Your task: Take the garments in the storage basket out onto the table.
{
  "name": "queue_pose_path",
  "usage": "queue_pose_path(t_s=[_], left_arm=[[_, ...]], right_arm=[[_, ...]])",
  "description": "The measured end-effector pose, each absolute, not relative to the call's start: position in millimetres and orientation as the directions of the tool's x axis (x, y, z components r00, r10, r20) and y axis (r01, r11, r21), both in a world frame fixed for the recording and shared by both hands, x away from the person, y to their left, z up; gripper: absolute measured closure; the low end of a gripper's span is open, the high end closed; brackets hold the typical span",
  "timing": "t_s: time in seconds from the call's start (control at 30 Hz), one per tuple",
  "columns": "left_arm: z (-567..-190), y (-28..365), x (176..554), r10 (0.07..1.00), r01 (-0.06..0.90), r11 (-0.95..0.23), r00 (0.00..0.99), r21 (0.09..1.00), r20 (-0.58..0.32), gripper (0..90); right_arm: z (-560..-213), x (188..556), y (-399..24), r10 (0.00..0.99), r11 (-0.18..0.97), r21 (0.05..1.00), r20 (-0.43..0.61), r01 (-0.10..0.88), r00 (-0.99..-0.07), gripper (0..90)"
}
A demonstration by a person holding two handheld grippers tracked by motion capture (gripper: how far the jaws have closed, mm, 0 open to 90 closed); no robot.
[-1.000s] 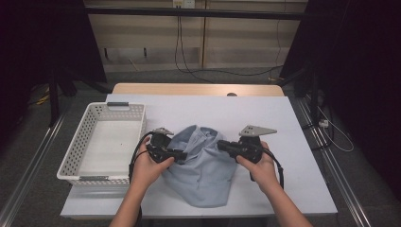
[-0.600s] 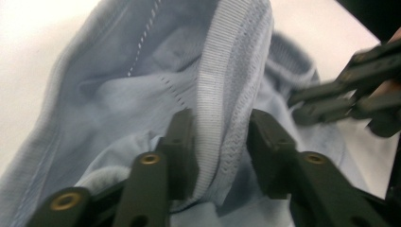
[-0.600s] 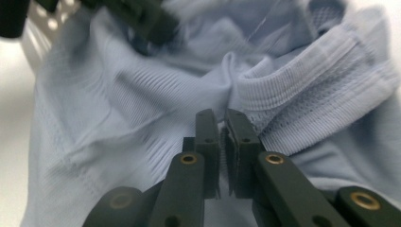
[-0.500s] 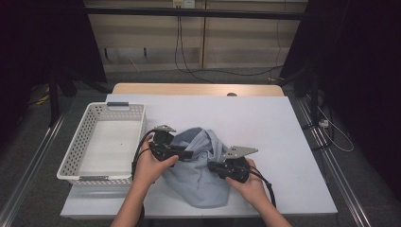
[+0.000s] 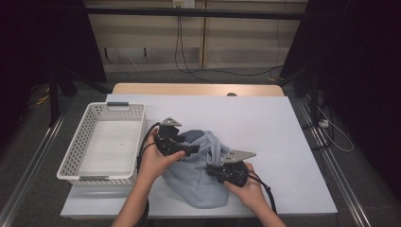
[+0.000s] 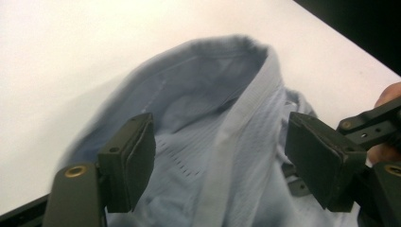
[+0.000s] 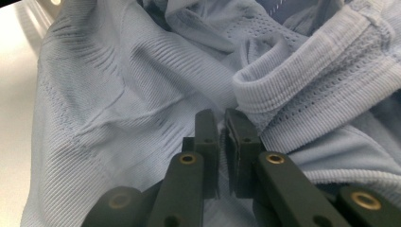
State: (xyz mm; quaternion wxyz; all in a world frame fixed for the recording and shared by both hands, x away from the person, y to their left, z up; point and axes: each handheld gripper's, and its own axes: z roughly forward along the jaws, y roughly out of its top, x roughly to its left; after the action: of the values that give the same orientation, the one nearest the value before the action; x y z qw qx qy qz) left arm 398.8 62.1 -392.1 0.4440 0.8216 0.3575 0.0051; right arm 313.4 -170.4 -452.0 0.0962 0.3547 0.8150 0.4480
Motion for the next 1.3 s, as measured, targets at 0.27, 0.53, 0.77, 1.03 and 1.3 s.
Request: queue_pose_path(t_s=[0.27, 0.53, 0.77, 1.03, 1.3], left_arm=[[-391.8, 45.1, 401.8, 0.566, 0.576, -0.352, 0.759, 0.738, -0.322, 33.0], [-397.2, 31.9, 405.5, 0.527, 0.566, -0.353, 0.778, 0.745, -0.341, 63.5], [-393.0, 48.5, 401.8, 0.538, 0.594, -0.330, 0.757, 0.734, -0.371, 83.5], [-393.9, 66.8, 394.5, 0.549, 0.626, -0.297, 0.730, 0.721, -0.407, 86.2], [-405.0, 81.6, 391.2, 0.588, 0.667, -0.284, 0.688, 0.689, -0.424, 86.5]], right_arm=[[-452.0, 311.9, -169.2, 0.676, 0.338, 0.800, 0.159, 0.496, -0.719, 84.8], [-451.1, 312.8, -167.6, 0.679, 0.347, 0.794, 0.155, 0.499, -0.718, 84.5], [-452.6, 313.2, -170.1, 0.679, 0.331, 0.799, 0.167, 0.502, -0.715, 83.9], [-450.2, 314.1, -172.8, 0.678, 0.330, 0.802, 0.165, 0.498, -0.716, 82.7], [-443.1, 315.0, -176.8, 0.672, 0.322, 0.809, 0.171, 0.492, -0.721, 80.6]])
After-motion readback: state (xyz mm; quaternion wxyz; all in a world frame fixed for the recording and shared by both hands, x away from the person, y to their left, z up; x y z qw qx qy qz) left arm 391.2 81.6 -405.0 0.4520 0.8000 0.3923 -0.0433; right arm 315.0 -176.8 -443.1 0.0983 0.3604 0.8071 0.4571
